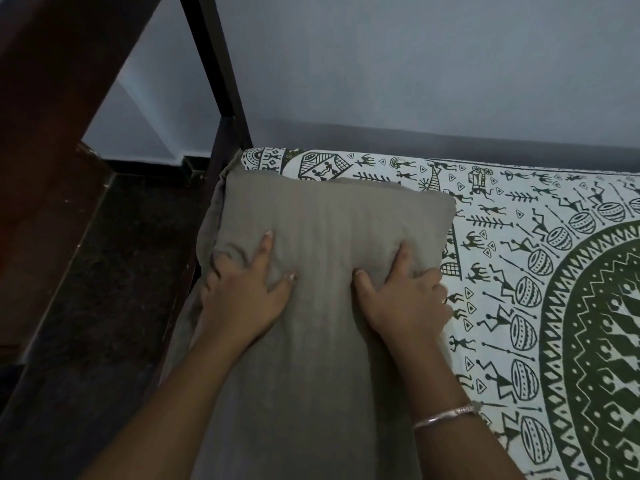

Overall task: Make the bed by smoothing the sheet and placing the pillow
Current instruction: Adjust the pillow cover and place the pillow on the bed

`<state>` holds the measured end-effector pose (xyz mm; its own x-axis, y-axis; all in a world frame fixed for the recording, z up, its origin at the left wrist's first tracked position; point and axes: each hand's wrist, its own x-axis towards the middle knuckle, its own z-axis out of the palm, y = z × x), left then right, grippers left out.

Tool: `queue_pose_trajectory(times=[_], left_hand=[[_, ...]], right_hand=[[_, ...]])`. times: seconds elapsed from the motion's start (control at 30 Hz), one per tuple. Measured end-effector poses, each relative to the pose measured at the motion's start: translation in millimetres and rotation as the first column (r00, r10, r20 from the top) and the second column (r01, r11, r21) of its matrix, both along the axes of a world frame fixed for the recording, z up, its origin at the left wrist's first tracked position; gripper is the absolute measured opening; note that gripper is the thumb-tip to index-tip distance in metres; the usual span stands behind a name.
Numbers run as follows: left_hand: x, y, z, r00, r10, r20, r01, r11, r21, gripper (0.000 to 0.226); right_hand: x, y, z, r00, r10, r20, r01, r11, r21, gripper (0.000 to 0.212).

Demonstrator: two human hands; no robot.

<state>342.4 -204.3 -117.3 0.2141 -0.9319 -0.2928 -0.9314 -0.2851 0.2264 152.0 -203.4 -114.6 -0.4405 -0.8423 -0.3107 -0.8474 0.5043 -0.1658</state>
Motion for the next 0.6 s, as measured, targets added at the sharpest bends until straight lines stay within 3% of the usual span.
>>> queue_pose_trajectory(times=[0.07, 0.13, 0.23, 0.3, 0.4, 0.47, 0.53, 0.6], left_hand=[[-9, -19, 1, 0.993, -0.099, 0.065, 0.111, 0.967, -0.231, 0.062], [-22, -48, -1, 0.968, -0.247, 0.029, 0.244, 0.915, -0.320, 0.064], [-34, -77, -25, 0.927, -0.366, 0.078, 0.375, 0.912, -0.169, 0.058], [-28, -82, -43, 0.917, -0.373, 0.141, 0.389, 0.915, -0.108, 0.057], [-13, -81, -57, 0.941, -0.314, 0.129, 0.324, 0.943, -0.071, 0.059], [-1, -87, -53, 0.991, -0.136, 0.009, 0.136, 0.991, -0.004, 0.064], [2, -94, -40, 0.999, -0.011, -0.035, 0.012, 1.000, 0.027, 0.067], [-13, -90, -24, 0.990, -0.125, 0.058, 0.129, 0.989, -0.076, 0.065]], right_hand=[[14, -16, 2, 0.988, 0.110, -0.106, -0.121, 0.986, -0.112, 0.074], [30, -41, 1, 0.942, 0.303, -0.145, -0.332, 0.906, -0.262, 0.063], [46, -73, -22, 0.786, 0.611, -0.090, -0.617, 0.772, -0.150, 0.058], [38, -85, -38, 0.735, 0.674, -0.079, -0.678, 0.731, -0.073, 0.058], [5, -96, -50, 0.826, 0.564, -0.023, -0.564, 0.826, -0.019, 0.068], [-24, -98, -54, 0.948, 0.286, 0.139, -0.293, 0.955, 0.033, 0.078], [-41, -98, -49, 0.966, 0.015, 0.257, -0.037, 0.996, 0.078, 0.080], [-34, -90, -37, 0.990, 0.043, 0.131, -0.046, 0.999, 0.024, 0.078]])
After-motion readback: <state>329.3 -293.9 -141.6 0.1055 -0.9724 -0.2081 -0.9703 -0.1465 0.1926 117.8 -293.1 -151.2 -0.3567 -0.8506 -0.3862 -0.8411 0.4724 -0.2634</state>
